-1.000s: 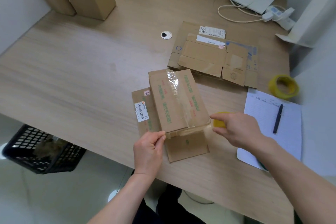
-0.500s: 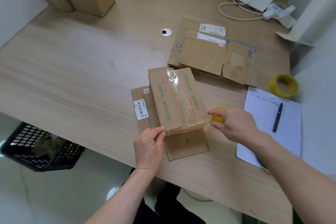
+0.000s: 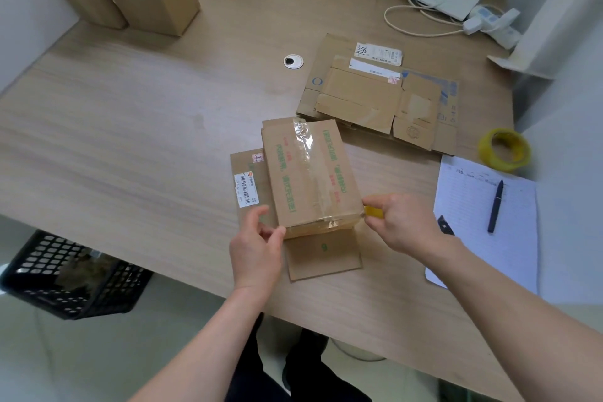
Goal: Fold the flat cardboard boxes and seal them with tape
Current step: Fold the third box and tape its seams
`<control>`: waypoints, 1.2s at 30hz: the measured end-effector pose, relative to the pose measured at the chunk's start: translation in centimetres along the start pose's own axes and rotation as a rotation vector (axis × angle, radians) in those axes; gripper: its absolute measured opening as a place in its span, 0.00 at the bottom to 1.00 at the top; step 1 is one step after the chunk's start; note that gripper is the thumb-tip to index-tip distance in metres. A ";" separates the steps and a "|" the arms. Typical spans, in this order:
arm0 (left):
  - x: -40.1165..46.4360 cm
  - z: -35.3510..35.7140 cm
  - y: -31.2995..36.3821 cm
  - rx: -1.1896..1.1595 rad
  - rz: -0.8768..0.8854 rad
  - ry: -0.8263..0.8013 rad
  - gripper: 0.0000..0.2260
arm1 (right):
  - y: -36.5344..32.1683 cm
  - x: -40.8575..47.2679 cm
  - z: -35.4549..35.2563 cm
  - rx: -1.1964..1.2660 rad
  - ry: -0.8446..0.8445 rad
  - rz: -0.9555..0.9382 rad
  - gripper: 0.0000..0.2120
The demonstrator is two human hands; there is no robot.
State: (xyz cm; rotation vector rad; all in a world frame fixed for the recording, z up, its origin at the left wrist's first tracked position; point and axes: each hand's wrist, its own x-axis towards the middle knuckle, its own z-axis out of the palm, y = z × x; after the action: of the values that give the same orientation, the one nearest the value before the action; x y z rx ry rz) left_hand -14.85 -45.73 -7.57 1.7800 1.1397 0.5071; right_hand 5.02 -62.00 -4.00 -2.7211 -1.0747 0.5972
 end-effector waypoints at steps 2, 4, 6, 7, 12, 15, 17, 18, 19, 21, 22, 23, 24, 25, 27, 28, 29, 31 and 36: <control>1.2 -0.8 -0.1 0.054 -0.004 -0.079 0.18 | -0.3 -0.1 0.2 0.002 -0.001 0.022 0.14; 2.3 -1.7 -0.1 0.184 0.064 -0.214 0.15 | -0.6 -0.4 0.4 0.011 0.006 0.040 0.16; 3.8 -2.5 0.0 0.286 0.125 -0.345 0.13 | -1.0 -0.7 0.5 0.023 -0.006 0.060 0.17; 4.6 -2.9 0.1 0.346 0.171 -0.399 0.14 | -1.2 -0.9 0.6 0.029 -0.013 0.068 0.17; 8.4 -4.3 0.4 0.586 0.418 -0.563 0.18 | -2.8 -1.9 1.4 0.048 -0.015 0.092 0.13; 10.2 -5.1 1.2 0.681 0.550 -0.586 0.19 | -4.2 -2.9 2.5 0.074 -0.021 0.072 0.14; 11.2 -5.3 2.3 0.758 0.650 -0.623 0.19 | -5.0 -3.7 3.5 0.050 0.001 0.070 0.15; 11.5 -5.2 2.9 0.797 0.708 -0.653 0.19 | -5.4 -4.1 3.9 0.043 0.021 0.081 0.15; 11.6 -5.0 3.4 0.828 0.768 -0.686 0.19 | -5.6 -4.4 4.3 0.049 0.037 0.095 0.15; 11.5 -4.4 4.2 0.861 0.861 -0.761 0.22 | -6.0 -4.7 4.7 0.068 0.049 0.116 0.16; 11.3 -4.0 4.4 0.862 0.887 -0.792 0.24 | -6.1 -4.8 4.8 0.073 0.049 0.126 0.16; 11.1 -3.7 4.6 0.854 0.909 -0.813 0.24 | -6.1 -4.7 4.9 0.079 0.046 0.140 0.18; 10.9 -3.4 4.7 0.839 0.929 -0.824 0.24 | -6.1 -4.7 4.9 0.088 0.044 0.155 0.19; 10.8 -3.1 4.8 0.823 0.949 -0.832 0.22 | -6.0 -4.7 5.0 0.096 0.046 0.169 0.20; 10.6 -2.5 5.3 0.820 0.981 -0.856 0.15 | -5.9 -4.7 5.2 0.105 0.052 0.191 0.21; 10.7 -2.2 5.7 0.837 0.994 -0.873 0.11 | -5.9 -4.7 5.2 0.110 0.057 0.197 0.21; 11.0 -1.9 6.0 0.862 0.998 -0.895 0.10 | -5.9 -4.6 5.3 0.116 0.062 0.201 0.22; 11.6 -1.5 6.6 0.914 0.987 -0.947 0.10 | -5.8 -4.5 5.5 0.129 0.072 0.204 0.22; 12.0 -1.3 7.0 0.943 1.031 -1.018 0.27 | -5.4 -4.3 5.5 0.197 0.043 0.231 0.24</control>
State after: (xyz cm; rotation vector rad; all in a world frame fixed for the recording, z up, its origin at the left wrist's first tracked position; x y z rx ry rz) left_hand -6.62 -35.69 -2.48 2.8316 -0.4402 -0.5044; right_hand -3.44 -61.00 -6.17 -2.6875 -0.6580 0.6370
